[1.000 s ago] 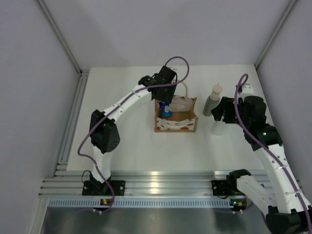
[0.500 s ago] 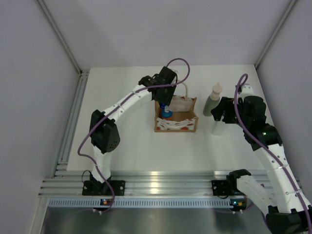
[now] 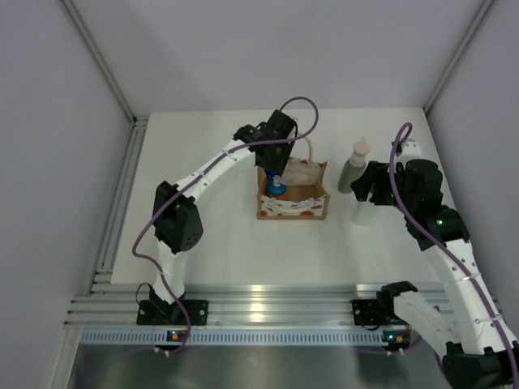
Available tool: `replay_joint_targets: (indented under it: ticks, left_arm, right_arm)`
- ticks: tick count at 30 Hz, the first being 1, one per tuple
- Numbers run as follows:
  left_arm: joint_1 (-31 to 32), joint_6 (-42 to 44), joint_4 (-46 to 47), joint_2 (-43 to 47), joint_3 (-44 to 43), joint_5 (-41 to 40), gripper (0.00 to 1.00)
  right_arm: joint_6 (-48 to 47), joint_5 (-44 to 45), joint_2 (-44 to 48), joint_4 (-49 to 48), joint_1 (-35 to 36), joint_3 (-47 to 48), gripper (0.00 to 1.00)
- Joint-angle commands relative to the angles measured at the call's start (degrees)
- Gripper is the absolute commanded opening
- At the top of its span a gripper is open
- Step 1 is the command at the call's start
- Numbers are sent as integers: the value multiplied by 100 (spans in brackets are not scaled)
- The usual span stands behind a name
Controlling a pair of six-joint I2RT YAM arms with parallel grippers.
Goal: Take the personal care products out of the canvas bag
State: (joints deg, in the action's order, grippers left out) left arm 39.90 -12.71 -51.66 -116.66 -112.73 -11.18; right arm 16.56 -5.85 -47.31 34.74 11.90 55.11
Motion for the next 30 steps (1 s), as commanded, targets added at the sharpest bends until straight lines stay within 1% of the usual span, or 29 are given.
replay_joint_targets:
  ticks: [1,4,6,9,10,11,12,19,30]
  left_arm:
    - [9,41,-169,-208,-197,72,44]
    - [9,23,-169,-182,-206,72,38]
    - [9,14,-169,-129,-197,55,31]
    - [9,23,-169,-76,-215,19,13]
    - [18,23,-169,-50,-223,-15,10]
    - [9,23,-169,-41,-241,-25,1]
    - [9,23,-169,-41,-276,-42,0]
    - [9,-91,-160,3,-539,-253,0]
    - [9,-223,-151,73,-874,-279,0]
  right_arm:
    - [-47,-57,37,-108,102,-27,67]
    - [-56,-39,46,-99,102,-18,67]
    - [-56,-39,38,-108,111,-9,67]
    - [-56,-39,29,-99,111,-18,67]
    - [-47,-39,29,-99,111,-18,67]
    - [-47,-39,37,-108,111,-27,67]
    - [-47,-31,29,-108,119,-18,67]
    - [-47,-22,46,-99,111,-27,67]
    - [-47,-22,81,-108,119,-27,67]
